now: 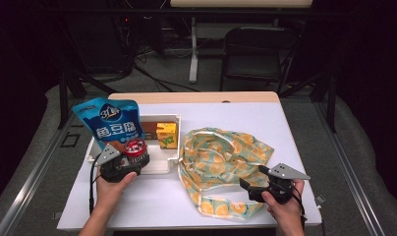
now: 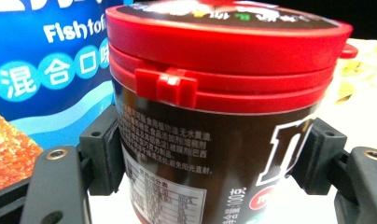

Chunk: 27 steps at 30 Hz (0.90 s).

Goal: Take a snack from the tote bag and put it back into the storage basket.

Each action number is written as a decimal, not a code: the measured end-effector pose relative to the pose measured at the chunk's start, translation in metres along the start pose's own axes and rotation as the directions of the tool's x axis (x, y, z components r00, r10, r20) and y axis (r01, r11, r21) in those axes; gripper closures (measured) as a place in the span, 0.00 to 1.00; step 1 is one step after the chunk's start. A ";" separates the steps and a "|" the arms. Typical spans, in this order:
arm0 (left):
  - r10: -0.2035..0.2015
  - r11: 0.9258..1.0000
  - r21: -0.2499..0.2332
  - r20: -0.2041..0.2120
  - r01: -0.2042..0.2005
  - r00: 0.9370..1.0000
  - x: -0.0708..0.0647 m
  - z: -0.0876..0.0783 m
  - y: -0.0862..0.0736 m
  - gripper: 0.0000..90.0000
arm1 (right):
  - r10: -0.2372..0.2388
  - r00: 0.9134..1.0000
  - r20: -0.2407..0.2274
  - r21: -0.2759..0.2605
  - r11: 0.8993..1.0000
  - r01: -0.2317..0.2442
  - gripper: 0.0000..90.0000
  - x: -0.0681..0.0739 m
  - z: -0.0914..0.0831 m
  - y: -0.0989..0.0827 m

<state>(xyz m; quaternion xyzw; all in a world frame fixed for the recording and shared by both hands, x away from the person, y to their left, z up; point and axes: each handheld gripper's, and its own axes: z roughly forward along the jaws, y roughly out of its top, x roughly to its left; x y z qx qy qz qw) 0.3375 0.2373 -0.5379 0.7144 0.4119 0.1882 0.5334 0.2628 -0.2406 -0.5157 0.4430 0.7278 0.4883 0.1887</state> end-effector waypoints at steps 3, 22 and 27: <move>0.004 1.000 0.021 -0.001 -0.004 1.000 0.000 0.009 -0.003 0.29 | -0.003 1.000 0.000 0.001 1.000 0.003 0.13 0.001 0.001 0.000; -0.005 0.996 0.085 0.036 0.002 0.999 -0.003 0.041 -0.014 0.29 | 0.000 1.000 -0.001 0.005 1.000 0.000 0.13 0.001 0.003 -0.002; 0.032 0.985 0.166 0.044 -0.039 0.999 -0.007 0.049 -0.011 0.29 | -0.004 1.000 -0.001 0.010 1.000 0.004 0.13 0.001 0.003 -0.002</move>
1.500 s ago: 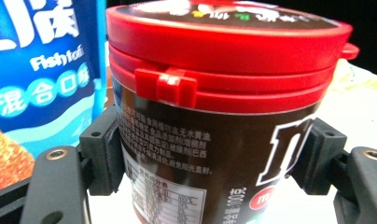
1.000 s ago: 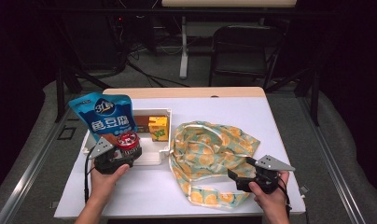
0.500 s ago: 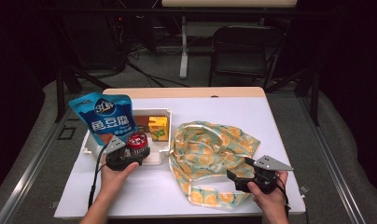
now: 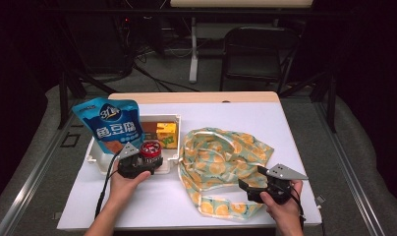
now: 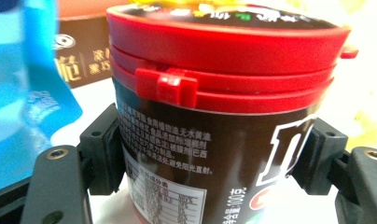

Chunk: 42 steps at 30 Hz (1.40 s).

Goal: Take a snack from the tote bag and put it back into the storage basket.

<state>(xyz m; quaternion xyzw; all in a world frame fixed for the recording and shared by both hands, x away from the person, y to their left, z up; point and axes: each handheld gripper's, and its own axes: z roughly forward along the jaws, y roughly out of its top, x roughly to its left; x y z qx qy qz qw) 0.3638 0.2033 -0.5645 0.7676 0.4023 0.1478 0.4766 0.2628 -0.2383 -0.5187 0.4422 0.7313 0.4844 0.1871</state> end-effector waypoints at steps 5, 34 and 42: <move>0.005 0.999 0.046 0.002 -0.005 1.000 0.000 0.004 0.002 0.28 | 0.002 1.000 0.001 0.002 1.000 -0.002 0.13 0.000 0.001 0.000; -0.032 0.998 -0.055 -0.037 0.030 0.999 -0.019 -0.052 -0.004 1.00 | 0.000 1.000 -0.008 0.004 1.000 0.000 0.13 0.001 0.004 -0.001; -0.102 0.994 -0.040 -0.124 0.098 0.987 -0.008 -0.042 -0.003 1.00 | 0.002 1.000 -0.002 0.000 1.000 -0.002 0.13 0.001 0.003 -0.002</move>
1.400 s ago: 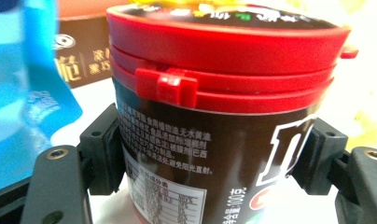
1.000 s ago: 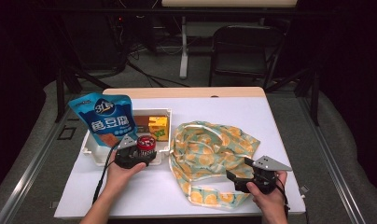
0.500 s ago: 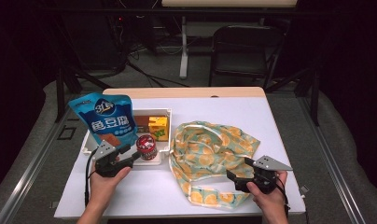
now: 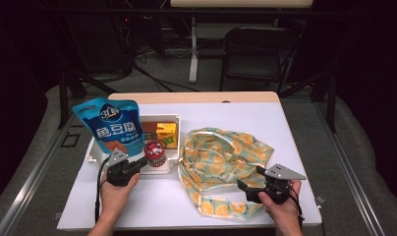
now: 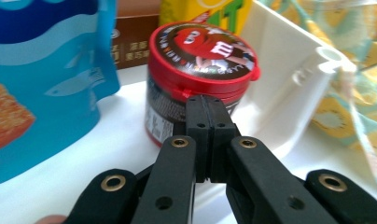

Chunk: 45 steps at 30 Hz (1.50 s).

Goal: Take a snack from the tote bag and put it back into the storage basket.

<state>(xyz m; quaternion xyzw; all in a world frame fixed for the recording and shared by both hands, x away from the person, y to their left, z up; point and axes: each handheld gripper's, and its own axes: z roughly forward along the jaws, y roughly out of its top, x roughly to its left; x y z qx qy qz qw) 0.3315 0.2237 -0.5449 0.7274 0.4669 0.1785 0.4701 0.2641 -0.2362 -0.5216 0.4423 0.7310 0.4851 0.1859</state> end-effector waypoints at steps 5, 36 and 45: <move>-0.055 0.998 -0.005 -0.064 0.055 0.996 0.010 0.006 0.006 1.00 | 0.000 1.000 0.001 0.003 1.000 0.000 0.13 -0.002 -0.002 0.000; -0.135 0.990 -0.050 -0.109 0.130 0.985 0.024 0.005 0.008 0.94 | 0.000 1.000 0.006 0.006 1.000 0.000 0.13 0.000 0.000 -0.001; -0.098 0.992 -0.080 -0.010 0.097 0.995 0.017 -0.020 0.009 0.50 | -0.001 1.000 0.015 -0.009 1.000 0.001 0.13 -0.002 -0.003 -0.001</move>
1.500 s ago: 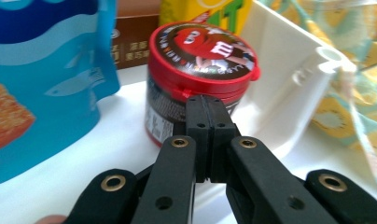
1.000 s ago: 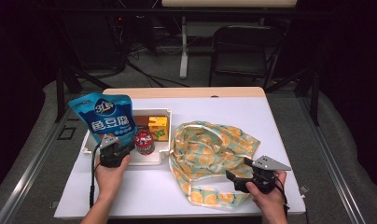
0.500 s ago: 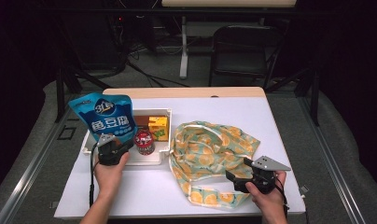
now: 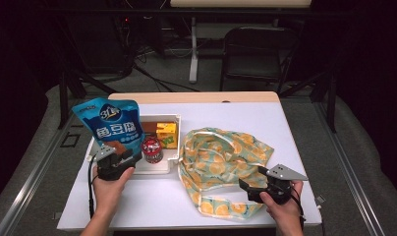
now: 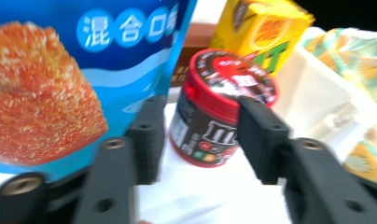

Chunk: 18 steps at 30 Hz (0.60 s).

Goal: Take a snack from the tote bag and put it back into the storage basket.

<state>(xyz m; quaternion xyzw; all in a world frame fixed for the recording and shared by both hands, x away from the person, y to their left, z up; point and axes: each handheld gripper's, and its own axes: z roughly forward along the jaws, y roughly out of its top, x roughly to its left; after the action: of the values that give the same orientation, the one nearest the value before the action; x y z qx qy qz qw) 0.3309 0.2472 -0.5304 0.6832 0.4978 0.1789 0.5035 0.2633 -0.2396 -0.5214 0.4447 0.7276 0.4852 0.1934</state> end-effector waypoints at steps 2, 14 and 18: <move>0.014 1.000 -0.011 0.021 -0.014 1.000 -0.003 -0.005 0.001 0.40 | -0.002 1.000 0.002 0.000 1.000 0.002 0.13 0.000 0.000 0.000; 0.103 0.995 -0.017 0.118 -0.102 0.988 -0.003 -0.036 -0.008 0.07 | 0.010 1.000 0.025 -0.014 1.000 -0.010 0.13 -0.006 -0.004 -0.001; 0.111 0.994 -0.020 0.145 -0.109 0.983 0.003 -0.047 -0.012 0.02 | 0.011 0.999 0.037 -0.010 1.000 -0.011 0.13 -0.011 -0.007 -0.001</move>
<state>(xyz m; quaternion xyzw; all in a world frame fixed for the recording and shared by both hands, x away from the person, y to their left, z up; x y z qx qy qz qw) 0.2915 0.2737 -0.5218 0.7178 0.4202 0.1589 0.5320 0.2638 -0.2529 -0.5204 0.4567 0.7190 0.4816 0.2062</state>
